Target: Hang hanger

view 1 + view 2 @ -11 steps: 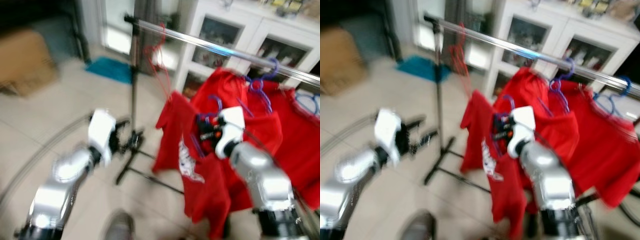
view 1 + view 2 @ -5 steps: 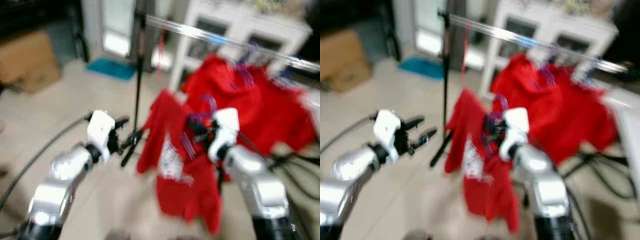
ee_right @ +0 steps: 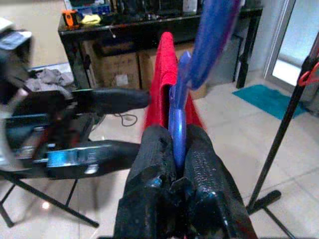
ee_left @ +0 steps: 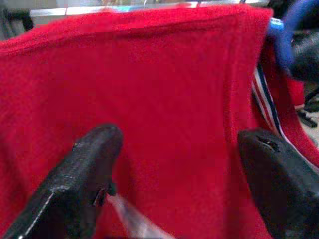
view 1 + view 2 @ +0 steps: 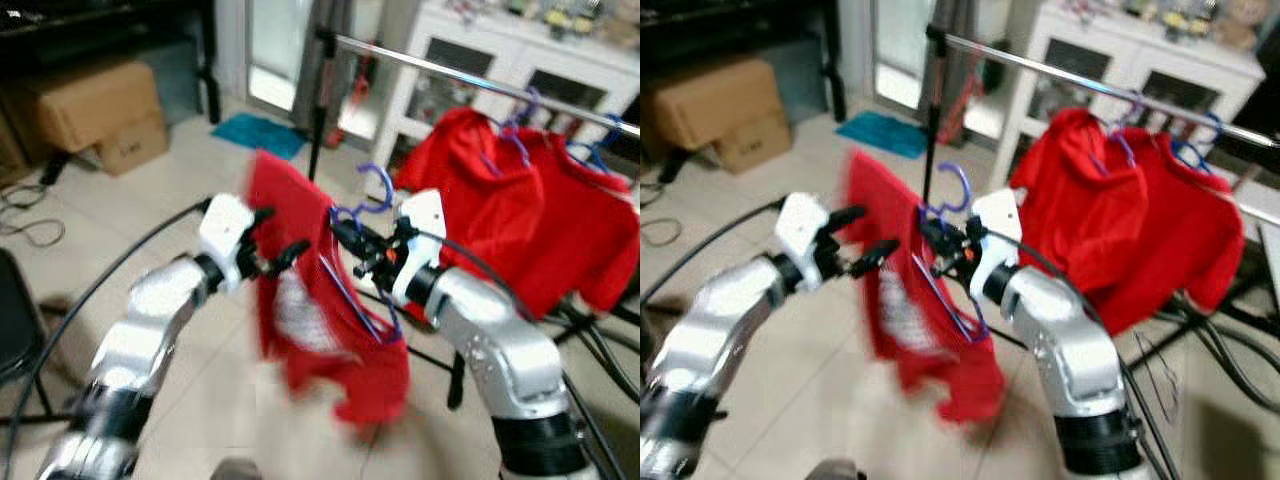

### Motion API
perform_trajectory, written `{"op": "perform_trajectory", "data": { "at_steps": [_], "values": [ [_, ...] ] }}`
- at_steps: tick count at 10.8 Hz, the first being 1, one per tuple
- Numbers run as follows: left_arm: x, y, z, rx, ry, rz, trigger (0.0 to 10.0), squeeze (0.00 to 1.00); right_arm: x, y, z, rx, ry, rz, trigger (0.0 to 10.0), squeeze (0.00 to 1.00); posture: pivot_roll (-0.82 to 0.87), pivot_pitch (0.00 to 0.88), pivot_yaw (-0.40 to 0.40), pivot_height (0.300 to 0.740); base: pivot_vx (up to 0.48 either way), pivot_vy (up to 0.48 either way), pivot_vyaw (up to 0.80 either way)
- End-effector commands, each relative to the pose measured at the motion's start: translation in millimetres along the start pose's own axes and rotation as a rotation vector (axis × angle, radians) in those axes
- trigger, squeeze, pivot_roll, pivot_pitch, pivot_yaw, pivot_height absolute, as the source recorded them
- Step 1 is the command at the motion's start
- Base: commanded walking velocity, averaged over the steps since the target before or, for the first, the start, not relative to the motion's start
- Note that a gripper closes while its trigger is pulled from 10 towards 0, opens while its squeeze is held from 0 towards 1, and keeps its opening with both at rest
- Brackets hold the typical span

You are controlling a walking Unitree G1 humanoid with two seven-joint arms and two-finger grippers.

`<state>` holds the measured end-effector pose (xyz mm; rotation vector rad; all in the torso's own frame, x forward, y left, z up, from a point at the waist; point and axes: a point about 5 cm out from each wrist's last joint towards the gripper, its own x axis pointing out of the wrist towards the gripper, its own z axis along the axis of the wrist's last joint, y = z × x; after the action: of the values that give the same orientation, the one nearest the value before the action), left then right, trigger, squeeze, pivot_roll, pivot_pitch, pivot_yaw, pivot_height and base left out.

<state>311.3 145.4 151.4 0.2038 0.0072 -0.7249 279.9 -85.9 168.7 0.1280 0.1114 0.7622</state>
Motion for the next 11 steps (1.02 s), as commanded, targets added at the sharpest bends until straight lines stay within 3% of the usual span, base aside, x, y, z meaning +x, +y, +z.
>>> {"op": "perform_trajectory", "data": {
  "at_steps": [1, 2, 3, 4, 6, 7, 8, 10, 11],
  "values": [
    [11.0, -2.7, 11, 0.035, -0.046, -0.008, 10.0, 0.75, -3.3, -4.8, 13, -0.018, -0.035, 0.009, 0.0, 0.0, 0.09, 0.0, -0.13, 0.74, 0.0, 0.0, 0.0],
    [13.7, -3.4, 12, 0.043, -0.057, -0.016, 10.0, 0.75, -3.5, -5.1, 14, -0.018, -0.035, 0.016, 0.0, 0.0, 0.09, 0.0, -0.13, 0.74, 0.0, 0.0, 0.0],
    [19.0, -7.2, 12, 0.041, -0.07, -0.057, 10.0, 0.0, -3.7, -3.7, 16, -0.015, -0.033, 0.039, 0.0, 0.0, 0.09, 0.0, -0.133, 0.74, 0.0, 0.0, 0.0],
    [22.5, -15.3, 14, 0.039, -0.091, -0.126, 10.0, 0.0, -3.4, -2.0, 16, -0.012, -0.028, 0.054, 0.0, 0.0, 0.09, 0.0, -0.136, 0.74, 0.0, 0.0, 0.0],
    [26.1, -19.4, 13, 0.047, -0.09, -0.134, 9.5, 0.0, -2.6, -2.1, 17, -0.002, -0.028, 0.064, 0.0, 0.0, 0.09, 0.0, -0.136, 0.74, 0.0, 0.0, 0.0],
    [27.1, -19.5, 11, 0.068, -0.076, -0.123, 0.7, 0.0, -2.6, -2.3, 17, 0.003, -0.025, 0.072, 0.0, 0.0, 0.09, 0.0, -0.137, 0.74, 0.0, 0.0, 0.0],
    [27.5, -19.0, 8, 0.095, -0.051, -0.104, 0.0, 0.0, -2.6, -2.4, 17, 0.009, -0.023, 0.079, 0.0, 0.0, 0.09, 0.0, -0.138, 0.74, 0.0, 0.0, 0.0],
    [28.8, -5.5, 5, 0.098, -0.036, 0.079, 0.0, 0.0, -2.4, -4.4, 19, 0.038, -0.033, 0.096, 0.0, 0.0, 0.09, 0.0, -0.141, 0.74, 0.0, 0.0, 0.0],
    [28.7, -4.2, 5, 0.089, -0.043, 0.101, 0.0, 0.0, -2.5, -5.2, 19, 0.042, -0.034, 0.097, 0.0, 0.0, 0.09, 0.0, -0.141, 0.74, 0.0, 0.0, 0.0]
  ]
}}
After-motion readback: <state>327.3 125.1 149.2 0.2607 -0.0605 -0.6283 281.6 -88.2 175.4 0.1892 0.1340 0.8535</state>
